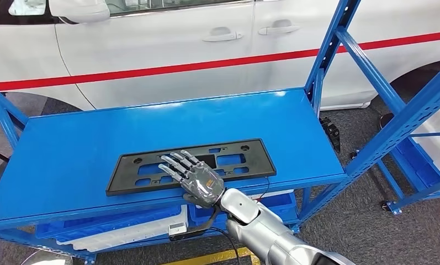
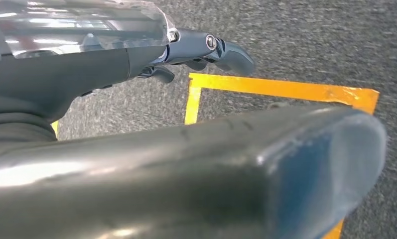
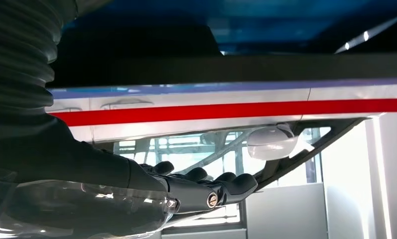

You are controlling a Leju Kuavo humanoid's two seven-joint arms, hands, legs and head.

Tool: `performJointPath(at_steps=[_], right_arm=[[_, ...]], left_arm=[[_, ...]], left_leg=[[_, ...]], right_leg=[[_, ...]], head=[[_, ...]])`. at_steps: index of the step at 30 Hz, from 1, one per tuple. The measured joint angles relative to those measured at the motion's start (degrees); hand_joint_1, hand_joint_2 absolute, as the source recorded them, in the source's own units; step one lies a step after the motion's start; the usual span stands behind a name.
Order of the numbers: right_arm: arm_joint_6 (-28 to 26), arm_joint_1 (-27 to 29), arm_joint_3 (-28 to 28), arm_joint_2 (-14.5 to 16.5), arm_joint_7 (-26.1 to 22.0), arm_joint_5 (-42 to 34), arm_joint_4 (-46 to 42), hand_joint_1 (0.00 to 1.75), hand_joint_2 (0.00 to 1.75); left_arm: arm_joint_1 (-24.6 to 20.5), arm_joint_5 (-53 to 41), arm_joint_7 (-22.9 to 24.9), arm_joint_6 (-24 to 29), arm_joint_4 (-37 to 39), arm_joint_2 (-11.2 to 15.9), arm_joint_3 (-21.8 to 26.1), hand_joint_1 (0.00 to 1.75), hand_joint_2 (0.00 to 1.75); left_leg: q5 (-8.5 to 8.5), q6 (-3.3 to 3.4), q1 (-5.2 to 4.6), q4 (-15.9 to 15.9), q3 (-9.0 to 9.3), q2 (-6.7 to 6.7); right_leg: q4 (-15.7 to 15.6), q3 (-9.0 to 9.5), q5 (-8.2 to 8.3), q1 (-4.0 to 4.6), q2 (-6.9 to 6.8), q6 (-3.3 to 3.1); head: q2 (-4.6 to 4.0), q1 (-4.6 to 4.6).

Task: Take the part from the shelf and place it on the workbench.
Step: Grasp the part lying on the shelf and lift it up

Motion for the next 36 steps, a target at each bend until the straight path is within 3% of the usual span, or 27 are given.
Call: performJointPath(at_steps=[2,5,7,9,10,11,12,14,16,19,21,24,25,26,27,28,29,30,32,33,36], right_arm=[[-0.09,-0.23,-0.38,0.51,0.15,-0.05,0.38,0.00,1.75],[-0.11,-0.38,-0.99,0.99,0.25,-0.33,0.91,0.00,1.75],[-0.12,-0.50,-1.54,1.26,0.39,-0.40,1.16,0.00,1.75],[-0.13,-0.46,-2.23,1.49,0.58,-0.30,1.33,0.00,1.75],[-0.13,-0.40,-2.66,1.60,0.68,-0.19,1.38,0.00,1.75],[-0.13,-0.38,-3.16,1.75,0.78,-0.07,1.40,0.00,1.75],[-0.13,-0.41,-3.68,1.97,0.86,0.02,1.41,0.00,1.75],[-0.13,-0.71,-4.76,2.46,0.96,0.14,1.40,0.00,1.75],[-0.13,-1.12,-5.50,2.92,1.15,0.80,1.39,0.00,1.75],[-0.13,-1.37,-6.05,3.33,2.50,4.13,1.39,0.00,1.75],[-0.13,-1.60,-6.13,3.57,4.04,7.67,1.44,0.00,1.75],[-0.11,-1.80,-6.11,3.87,5.14,10.20,1.68,0.00,1.75],[-0.10,-1.77,-6.11,3.89,5.23,10.35,1.81,0.00,1.75],[-0.10,-1.76,-6.11,3.89,5.39,10.62,1.92,0.00,1.75],[-0.10,-1.79,-6.08,3.89,5.76,11.28,2.02,0.00,1.75],[-0.10,-1.89,-5.94,3.89,6.52,12.60,2.12,0.00,1.75],[-0.10,-2.06,-5.67,3.88,7.65,14.40,2.22,0.31,1.75],[-0.10,-2.33,-5.20,3.87,9.12,16.31,2.41,0.72,1.75],[-0.05,-3.05,-3.60,3.77,12.59,18.92,3.12,1.58,1.75],[-0.01,-3.50,-2.54,3.66,14.36,19.40,3.64,1.70,1.75],[0.11,-5.32,1.30,2.86,18.67,19.75,5.47,1.73,1.75]], left_arm=[[-0.04,-0.14,-0.01,0.00,0.00,0.00,-0.01,0.00,0.00],[0.16,-0.27,-0.02,0.00,0.00,0.01,0.01,0.00,0.00],[0.10,-0.41,-0.04,0.00,0.00,0.05,0.01,0.00,0.00],[0.03,-0.75,-0.07,-0.02,0.00,0.15,0.01,0.00,0.00],[0.02,-0.96,-0.08,-0.04,0.00,0.20,0.00,0.00,0.00],[0.02,-1.23,-0.08,-0.08,0.00,0.23,-0.02,0.00,0.00],[0.02,-1.46,-0.08,-0.14,0.00,0.25,-0.04,0.00,0.00],[-0.01,-1.88,-0.07,-0.26,0.00,0.25,-0.10,0.00,0.00],[-0.08,-2.04,-0.06,-0.31,0.00,0.28,-0.13,0.00,0.00],[-0.14,-2.05,-0.15,-0.28,0.00,0.43,-0.13,0.00,0.00],[-0.17,-2.05,-0.36,-0.20,0.00,0.55,-0.13,0.00,0.00],[-0.16,-2.05,-0.51,-0.15,0.00,0.60,-0.13,0.00,0.00],[-0.11,-2.05,-0.52,-0.15,0.00,0.61,-0.13,0.00,0.00],[-0.05,-2.05,-0.52,-0.14,0.00,0.62,-0.12,0.00,0.00],[-0.02,-2.04,-0.54,-0.12,0.00,0.64,-0.12,0.00,0.00],[-0.02,-2.03,-0.59,-0.08,0.00,0.68,-0.11,0.00,0.00],[-0.04,-2.00,-0.68,-0.01,0.00,0.72,-0.10,0.00,0.00],[-0.10,-1.94,-0.83,0.08,0.00,0.75,-0.10,0.00,0.00],[-0.23,-1.71,-1.26,0.39,0.00,0.80,-0.10,0.00,0.00],[-0.25,-1.59,-1.54,0.61,0.00,0.85,-0.08,0.00,0.00],[-0.18,-1.34,-2.42,1.28,0.00,0.95,-0.01,0.00,0.00]], left_leg=[[0.14,0.63,-0.31,-2.24,0.94,-0.05],[0.45,1.58,-0.12,-2.62,1.04,-0.07],[0.56,2.15,-0.02,-2.82,1.13,0.00],[0.53,2.42,-0.10,-2.81,1.11,0.02],[0.51,2.45,-0.11,-2.79,1.12,0.00],[0.48,2.43,-0.12,-2.76,1.16,-0.02],[0.43,2.36,-0.12,-2.72,1.24,-0.05],[0.22,2.07,-0.17,-2.56,1.42,-0.11],[-0.03,1.57,-0.34,-2.30,1.37,-0.13],[-0.19,0.60,-0.29,-2.19,1.18,-0.09],[-1.67,-0.01,-0.11,-0.17,0.38,-0.05],[-6.94,-0.65,0.11,10.36,-4.40,-0.03],[-7.83,-0.78,0.15,13.35,-5.85,-0.02],[-7.65,-0.83,0.16,14.43,-6.42,-0.02],[-6.32,-0.80,0.17,13.06,-5.82,-0.02],[-4.27,-0.69,0.17,9.70,-4.23,-0.01],[-2.34,-0.50,0.16,5.42,-2.22,0.01],[-0.99,-0.25,0.06,1.63,-0.40,0.02],[-0.22,0.35,-0.21,-1.96,1.20,-0.01],[-0.24,0.64,-0.37,-2.15,1.23,-0.06],[0.28,1.75,-0.13,-2.68,1.32,-0.04]], right_leg=[[0.05,-0.14,-0.03,0.11,-0.01,0.50],[1.24,-0.56,-0.99,-0.03,-0.03,1.34],[6.46,-2.95,-4.00,-0.17,-0.03,1.79],[14.44,-6.93,-7.42,-0.30,-0.03,2.02],[17.00,-8.31,-7.96,-0.36,-0.04,2.08],[17.48,-8.71,-7.39,-0.41,-0.04,2.09],[15.60,-7.95,-5.77,-0.45,-0.06,2.02],[7.60,-4.19,-1.68,-0.45,-0.07,1.68],[1.86,-1.54,0.20,-0.30,-0.06,1.24],[0.60,-1.15,0.37,-0.07,0.02,0.43],[0.24,-0.99,0.58,-0.22,-0.03,-0.22],[0.12,-0.94,0.59,-0.14,-0.20,-0.72],[0.14,-0.94,0.56,-0.06,-0.23,-0.76],[0.17,-0.93,0.55,-0.01,-0.25,-0.78],[0.21,-0.88,0.53,0.02,-0.23,-0.76],[0.25,-0.80,0.49,0.02,-0.20,-0.73],[0.28,-0.72,0.43,0.04,-0.17,-0.65],[0.38,-0.73,0.36,0.13,-0.14,-0.49],[0.45,-0.91,0.39,0.26,-0.11,0.01],[0.44,-1.01,0.47,0.28,-0.11,0.29],[1.75,-1.61,-0.53,0.16,-0.09,1.16]], head=[[0.00,0.00],[0.00,0.00],[0.00,0.00],[0.00,0.00],[0.00,0.00],[0.00,0.00],[0.00,0.00],[0.00,0.00],[0.00,-0.01],[0.00,0.00],[0.00,-0.01],[0.00,0.00],[0.00,0.00],[0.00,0.00],[0.00,-0.01],[0.00,-0.01],[0.00,-0.01],[0.00,-0.01],[0.00,0.00],[0.00,0.00],[0.00,0.00]])
